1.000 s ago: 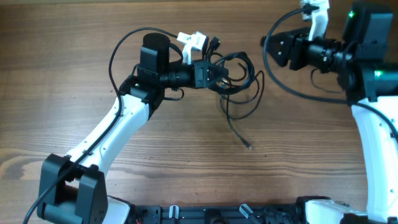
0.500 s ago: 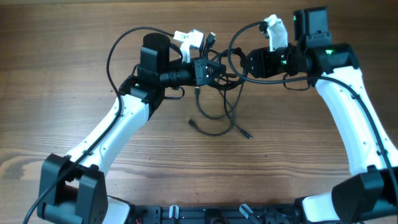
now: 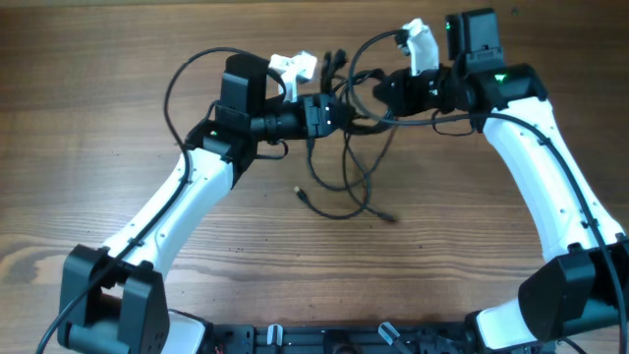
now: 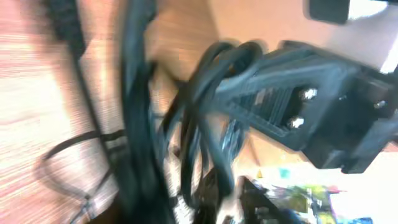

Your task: Untangle cables

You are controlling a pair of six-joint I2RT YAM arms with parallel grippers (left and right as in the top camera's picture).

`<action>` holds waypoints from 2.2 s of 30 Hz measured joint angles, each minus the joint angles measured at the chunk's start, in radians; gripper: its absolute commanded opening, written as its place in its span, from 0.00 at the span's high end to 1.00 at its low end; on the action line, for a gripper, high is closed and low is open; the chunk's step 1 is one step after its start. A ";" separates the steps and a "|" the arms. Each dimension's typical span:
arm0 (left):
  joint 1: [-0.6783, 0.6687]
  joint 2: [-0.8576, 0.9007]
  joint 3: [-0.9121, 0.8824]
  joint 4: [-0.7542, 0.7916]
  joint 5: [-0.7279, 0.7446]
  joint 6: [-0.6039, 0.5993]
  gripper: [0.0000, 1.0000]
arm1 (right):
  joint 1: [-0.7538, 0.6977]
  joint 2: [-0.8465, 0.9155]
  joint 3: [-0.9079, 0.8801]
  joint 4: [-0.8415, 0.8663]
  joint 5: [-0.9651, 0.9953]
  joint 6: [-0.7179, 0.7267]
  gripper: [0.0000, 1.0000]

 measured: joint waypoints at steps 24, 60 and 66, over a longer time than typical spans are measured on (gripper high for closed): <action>0.115 -0.005 0.000 0.261 -0.026 -0.049 0.22 | -0.148 0.000 0.000 -0.119 -0.380 -0.414 0.96; -0.037 0.063 0.000 0.374 -0.214 -0.182 0.68 | -0.115 0.000 0.000 -0.135 -0.407 -0.470 0.96; -0.040 0.071 0.000 0.367 -0.214 -0.190 0.96 | -0.114 0.000 -0.001 -0.113 -0.386 -0.420 0.96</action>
